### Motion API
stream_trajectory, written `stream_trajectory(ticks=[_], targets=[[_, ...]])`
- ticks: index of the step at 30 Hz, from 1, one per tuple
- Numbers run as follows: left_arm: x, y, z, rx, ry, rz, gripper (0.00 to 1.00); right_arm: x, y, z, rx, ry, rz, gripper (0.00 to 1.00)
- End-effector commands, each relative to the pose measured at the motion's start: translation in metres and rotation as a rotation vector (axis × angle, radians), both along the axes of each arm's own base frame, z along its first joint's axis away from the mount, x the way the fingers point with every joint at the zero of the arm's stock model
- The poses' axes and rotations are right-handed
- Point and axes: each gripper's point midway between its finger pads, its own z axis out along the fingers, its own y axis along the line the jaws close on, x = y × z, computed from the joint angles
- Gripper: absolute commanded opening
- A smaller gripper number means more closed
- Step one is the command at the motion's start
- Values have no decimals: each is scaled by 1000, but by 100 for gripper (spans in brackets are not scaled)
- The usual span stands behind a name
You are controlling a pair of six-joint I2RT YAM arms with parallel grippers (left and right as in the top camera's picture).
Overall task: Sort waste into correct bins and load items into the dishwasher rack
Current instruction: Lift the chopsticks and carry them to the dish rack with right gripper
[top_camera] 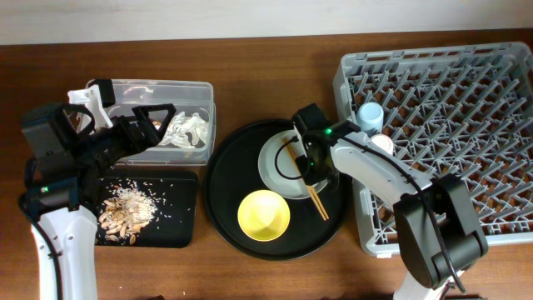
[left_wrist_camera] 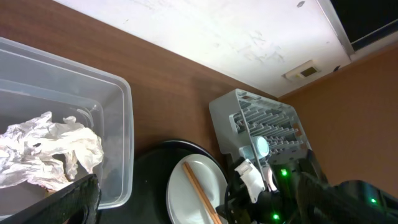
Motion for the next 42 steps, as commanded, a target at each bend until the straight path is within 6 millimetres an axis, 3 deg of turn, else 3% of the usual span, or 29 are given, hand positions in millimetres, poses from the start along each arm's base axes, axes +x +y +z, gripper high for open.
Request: stream_trajectory(ticks=[1, 11, 20, 23, 29, 35, 39, 42], targets=[[-2, -2, 11, -12, -22, -10, 99, -8, 6, -4, 39, 40, -4, 39], [-2, -2, 11, -12, -22, -10, 99, -16, 5, -7, 39, 72, -3, 40], [-2, -2, 11, -12, -22, -10, 99, -27, -2, -30, 27, 74, 4, 39], [-2, -2, 11, -12, -22, -11, 99, -23, 0, -24, 31, 66, 4, 29], [-2, -2, 11, -12, -23, -11, 99, -2, 10, 13, 51, 25, 6, 4], [-2, -2, 11, -12, -22, -11, 99, 24, 15, 70, 48, -39, 0, 4], [-2, -2, 11, -11, -23, -10, 99, 54, -38, 120, -136, -152, -89, 4], [-2, -2, 11, -12, -22, -11, 99, 68, -80, 137, -226, -167, -15, 4]])
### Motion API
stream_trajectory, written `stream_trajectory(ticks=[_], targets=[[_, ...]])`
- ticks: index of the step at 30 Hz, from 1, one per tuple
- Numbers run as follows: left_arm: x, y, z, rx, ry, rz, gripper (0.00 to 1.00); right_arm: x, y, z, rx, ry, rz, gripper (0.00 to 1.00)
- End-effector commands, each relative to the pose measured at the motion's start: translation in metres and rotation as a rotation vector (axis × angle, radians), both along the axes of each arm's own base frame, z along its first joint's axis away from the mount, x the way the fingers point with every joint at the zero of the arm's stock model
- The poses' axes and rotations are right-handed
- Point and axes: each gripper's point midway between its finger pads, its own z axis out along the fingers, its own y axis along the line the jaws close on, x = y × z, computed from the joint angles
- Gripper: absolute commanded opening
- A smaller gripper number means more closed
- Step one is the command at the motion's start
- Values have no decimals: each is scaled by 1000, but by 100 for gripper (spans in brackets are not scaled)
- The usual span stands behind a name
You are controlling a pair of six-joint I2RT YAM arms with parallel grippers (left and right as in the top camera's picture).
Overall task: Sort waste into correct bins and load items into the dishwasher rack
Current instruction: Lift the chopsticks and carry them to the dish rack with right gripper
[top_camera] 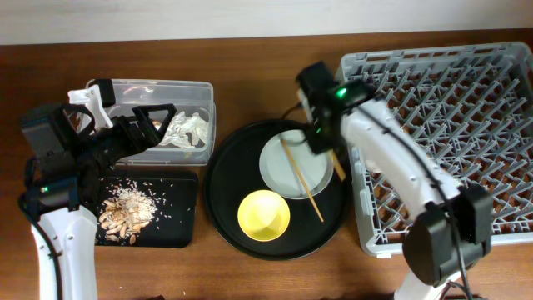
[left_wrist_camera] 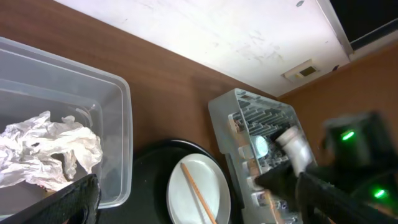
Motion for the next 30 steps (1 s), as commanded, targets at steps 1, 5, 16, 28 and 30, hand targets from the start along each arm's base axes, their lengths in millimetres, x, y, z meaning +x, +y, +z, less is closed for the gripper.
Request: stream_trajectory(ticks=[1, 5, 16, 28, 30], targets=[[-2, -1, 11, -9, -23, -7, 99, 27, -75, 26, -176, -63, 49, 4], [-1, -1, 11, -9, -23, -7, 99, 34, -128, 23, -170, -49, -60, 4], [-2, -1, 11, -9, -23, -7, 99, 51, -185, 10, 81, -73, -107, 4], [-2, -1, 11, -9, -23, -7, 99, 54, -199, -20, 97, -19, -183, 51], [-1, -1, 11, -9, -23, -7, 99, 55, -191, -20, 152, -19, -202, 52]])
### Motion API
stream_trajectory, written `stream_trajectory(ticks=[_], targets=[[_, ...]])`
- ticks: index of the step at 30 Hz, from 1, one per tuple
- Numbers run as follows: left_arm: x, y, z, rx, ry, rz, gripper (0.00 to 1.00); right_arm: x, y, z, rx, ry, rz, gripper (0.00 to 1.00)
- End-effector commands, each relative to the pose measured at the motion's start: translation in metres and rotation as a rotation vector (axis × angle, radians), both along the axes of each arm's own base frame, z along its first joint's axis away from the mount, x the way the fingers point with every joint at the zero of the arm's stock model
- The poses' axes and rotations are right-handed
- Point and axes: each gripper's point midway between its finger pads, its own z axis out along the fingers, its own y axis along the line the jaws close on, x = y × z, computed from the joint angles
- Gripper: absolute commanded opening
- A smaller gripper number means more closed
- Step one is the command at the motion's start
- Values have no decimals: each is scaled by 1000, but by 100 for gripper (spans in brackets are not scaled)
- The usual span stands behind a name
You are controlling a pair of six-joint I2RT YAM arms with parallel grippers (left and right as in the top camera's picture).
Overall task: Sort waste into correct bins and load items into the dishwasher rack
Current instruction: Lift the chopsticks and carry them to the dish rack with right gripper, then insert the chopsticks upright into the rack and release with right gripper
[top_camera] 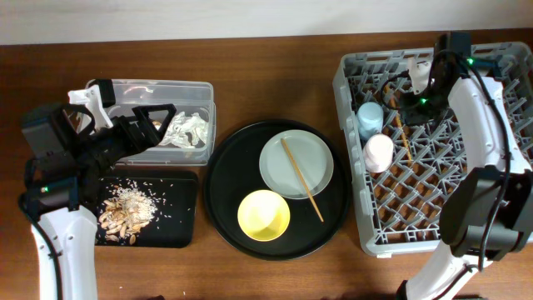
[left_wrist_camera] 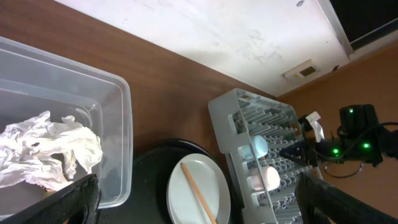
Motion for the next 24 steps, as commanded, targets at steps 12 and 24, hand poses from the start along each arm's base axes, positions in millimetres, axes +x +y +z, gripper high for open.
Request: stream_trajectory(ticks=[12, 24], targets=[[-1, -1, 11, -9, -23, -7, 99, -65, 158, 55, 905, 250, 61, 61], [-1, -1, 11, -9, -23, -7, 99, -119, 252, -26, 524, 423, 310, 64]])
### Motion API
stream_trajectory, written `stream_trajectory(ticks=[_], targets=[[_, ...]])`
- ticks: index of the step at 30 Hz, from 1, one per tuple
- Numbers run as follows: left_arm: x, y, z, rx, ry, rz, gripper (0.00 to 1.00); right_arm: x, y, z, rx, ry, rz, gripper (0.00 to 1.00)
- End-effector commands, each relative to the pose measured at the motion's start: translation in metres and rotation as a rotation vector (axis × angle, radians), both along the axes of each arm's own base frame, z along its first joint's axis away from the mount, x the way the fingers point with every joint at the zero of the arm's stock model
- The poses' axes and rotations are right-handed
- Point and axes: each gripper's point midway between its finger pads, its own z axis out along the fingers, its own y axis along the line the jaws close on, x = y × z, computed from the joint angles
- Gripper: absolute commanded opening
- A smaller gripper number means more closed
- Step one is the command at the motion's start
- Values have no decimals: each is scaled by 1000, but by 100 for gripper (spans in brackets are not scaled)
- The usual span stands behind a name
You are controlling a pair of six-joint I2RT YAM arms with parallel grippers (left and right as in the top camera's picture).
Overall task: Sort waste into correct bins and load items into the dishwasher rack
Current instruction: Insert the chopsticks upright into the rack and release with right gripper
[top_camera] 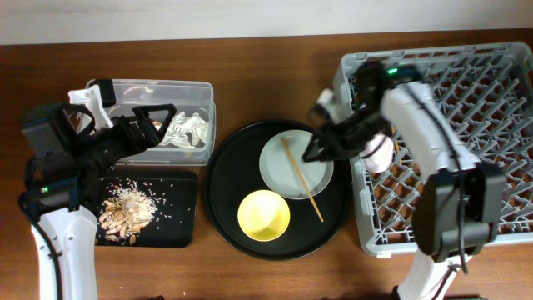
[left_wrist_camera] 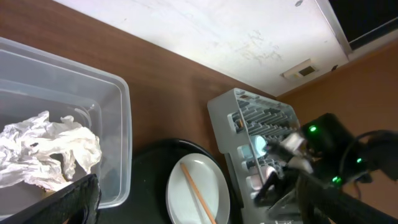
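A white plate [top_camera: 281,171] with one wooden chopstick [top_camera: 304,183] across it sits on the round black tray [top_camera: 225,200], beside a yellow bowl [top_camera: 264,214]. My right gripper [top_camera: 319,147] hangs over the plate's right edge, close to the chopstick's far end; its fingers look open and empty. The grey dishwasher rack [top_camera: 500,125] stands to the right, and a pale cup [top_camera: 381,155] in it shows past the arm. My left gripper [top_camera: 152,125] is wide open over the clear bin [top_camera: 200,87], which holds crumpled paper [top_camera: 185,129]. The left wrist view shows the plate [left_wrist_camera: 185,186] and chopstick [left_wrist_camera: 200,198].
A black rectangular tray [top_camera: 187,218] with food scraps [top_camera: 127,208] lies in front of the clear bin. The right arm crosses the rack's left part and hides the slots there. Brown table runs along the back behind the bin and tray.
My right gripper was over the back of the rack, by a chopstick lying in it. It is now back over the plate's right edge. The left arm has not moved.
My right gripper was down on the plate, where two chopsticks lay. Then it was raised near the rack's corner with one chopstick, one staying on the plate. That chopstick then lay in the rack. Now the gripper is at the plate again.
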Motion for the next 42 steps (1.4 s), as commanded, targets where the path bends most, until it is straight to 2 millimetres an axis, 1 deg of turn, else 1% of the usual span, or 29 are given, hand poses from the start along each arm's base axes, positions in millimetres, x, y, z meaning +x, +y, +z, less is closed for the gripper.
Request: stream_trajectory(ticks=[1, 3, 5, 6, 8, 10, 11, 14, 16, 18, 20, 21, 22, 23, 24, 26, 29, 31, 32, 33, 35, 37, 38, 40, 42], targets=[[-1, -1, 11, -8, -21, -5, 99, -8, 2, -50, -285, -13, 0, 63], [-1, -1, 11, -8, -21, -5, 99, -1, -2, -70, -432, -79, -21, 63], [-1, -1, 11, -8, -21, -5, 99, 7, -3, -84, -533, -156, -37, 62], [-1, -1, 11, -8, -21, -5, 99, 10, 1, -90, -573, -204, -34, 55], [-1, -1, 11, -8, -21, -5, 99, 9, 7, -95, -583, -235, -14, 50], [-1, -1, 11, -8, -20, -5, 99, 6, 12, -100, -581, -247, -2, 49], [-1, -1, 11, -8, -21, -5, 99, 6, 12, -103, -587, -256, 1, 47], [-1, -1, 11, -8, -21, -5, 99, 7, -2, -112, -673, -270, -45, 47], [-1, -1, 11, -8, -21, -5, 99, 5, -4, -116, -679, -267, -42, 45], [-2, -1, 11, -8, -21, -5, 99, 1, -6, -121, -683, -259, -39, 34], [-1, -1, 11, -8, -20, -5, 99, -2, -8, -124, -688, -249, -35, 27], [-2, -1, 11, -8, -21, -5, 99, -3, -8, -123, -688, -248, -33, 22], [-1, -1, 11, -8, -21, -5, 99, -3, -8, -123, -687, -246, -33, 10], [-1, -1, 11, -8, -21, -5, 99, -4, -6, -121, -680, -241, -32, 4], [-1, -1, 11, -8, -21, -5, 99, -5, -5, -120, -669, -239, -33, 4], [-1, -1, 11, -8, -21, -5, 99, -2, 0, -112, -645, -249, -38, 4], [-1, -1, 11, -8, -21, -5, 99, 10, 4, -82, -628, -306, -52, 4], [-1, -1, 11, -8, -21, -5, 99, 24, 0, -55, -641, -366, -82, 4], [-1, -1, 11, -8, -21, -5, 99, 34, -6, -36, -660, -411, -110, 4], [-2, -1, 11, -8, -21, -5, 99, 43, -13, -20, -684, -445, -137, 4], [-2, -1, 11, -8, -21, -5, 99, 61, -40, 10, -772, -512, -204, 4], [-2, -1, 11, -8, -21, -5, 99, 80, -81, 40, -895, -579, -251, 4], [-1, -1, 11, -8, -21, -5, 99, 89, -106, 52, -957, -604, -264, 4], [-2, -1, 11, -8, -21, -5, 99, 98, -143, 57, -1028, -618, -247, 4], [-1, -1, 11, -8, -21, -5, 99, 104, -174, 54, -1057, -598, -240, 4]])
